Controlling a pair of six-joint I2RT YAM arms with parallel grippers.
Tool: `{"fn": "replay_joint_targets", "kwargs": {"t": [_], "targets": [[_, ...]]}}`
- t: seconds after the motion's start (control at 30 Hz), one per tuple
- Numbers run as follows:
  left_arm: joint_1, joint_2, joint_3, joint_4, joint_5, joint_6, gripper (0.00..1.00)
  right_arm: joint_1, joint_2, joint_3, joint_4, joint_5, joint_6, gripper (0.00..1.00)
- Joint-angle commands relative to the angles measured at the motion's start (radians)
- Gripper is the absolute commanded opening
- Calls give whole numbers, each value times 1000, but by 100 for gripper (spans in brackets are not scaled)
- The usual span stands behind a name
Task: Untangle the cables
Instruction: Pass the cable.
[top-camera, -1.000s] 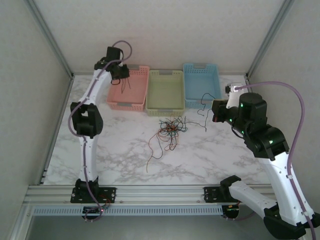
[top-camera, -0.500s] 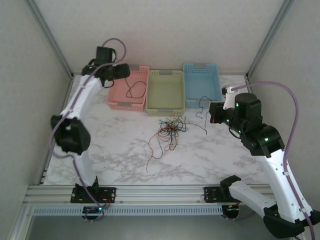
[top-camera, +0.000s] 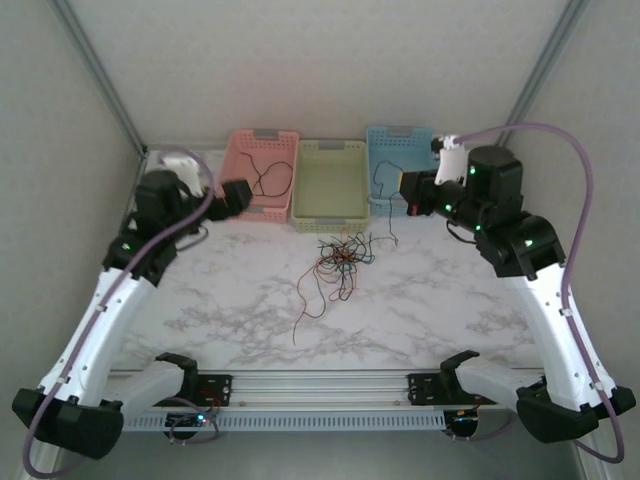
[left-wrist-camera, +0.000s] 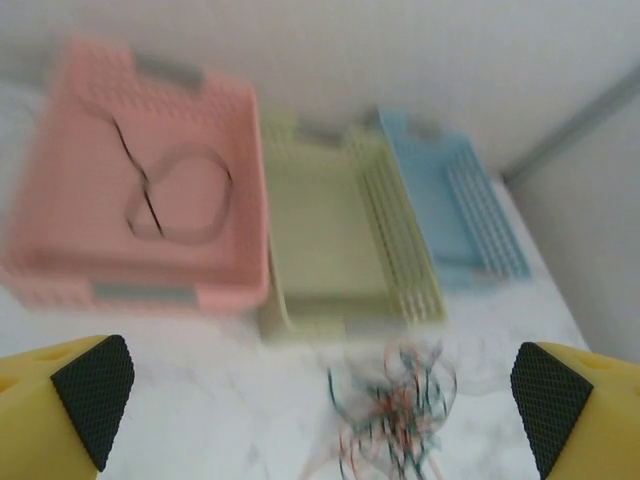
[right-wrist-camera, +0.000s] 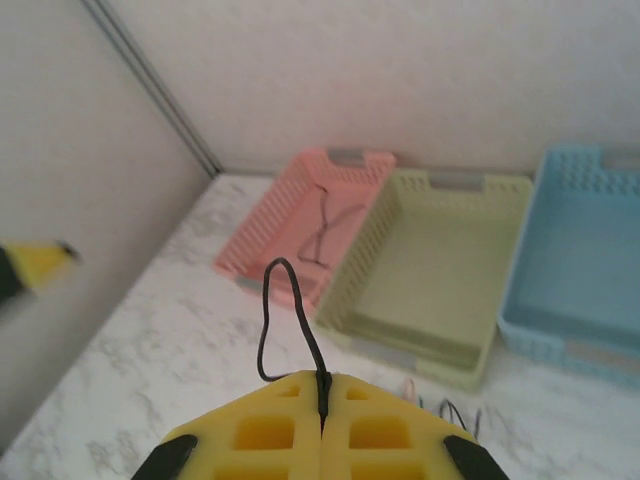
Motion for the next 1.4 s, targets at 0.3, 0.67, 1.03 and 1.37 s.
{"fn": "replay_joint_targets", "kwargs": {"t": [0.3,0.67,1.03,1.37], "targets": [[-218,-147,-334,114,30,-95,97,-3,56,350,121,-263,17,0],[-348,-148,-382,239,12,-72,98,-2,260,719,183,-364,199,0],[-348,-303,-395,392,-20,53,100,-2,229,651,167,-355,172,0],[-348,-286,-349,435,108,182,100,-2,223,632,191,-365,226,0]]}}
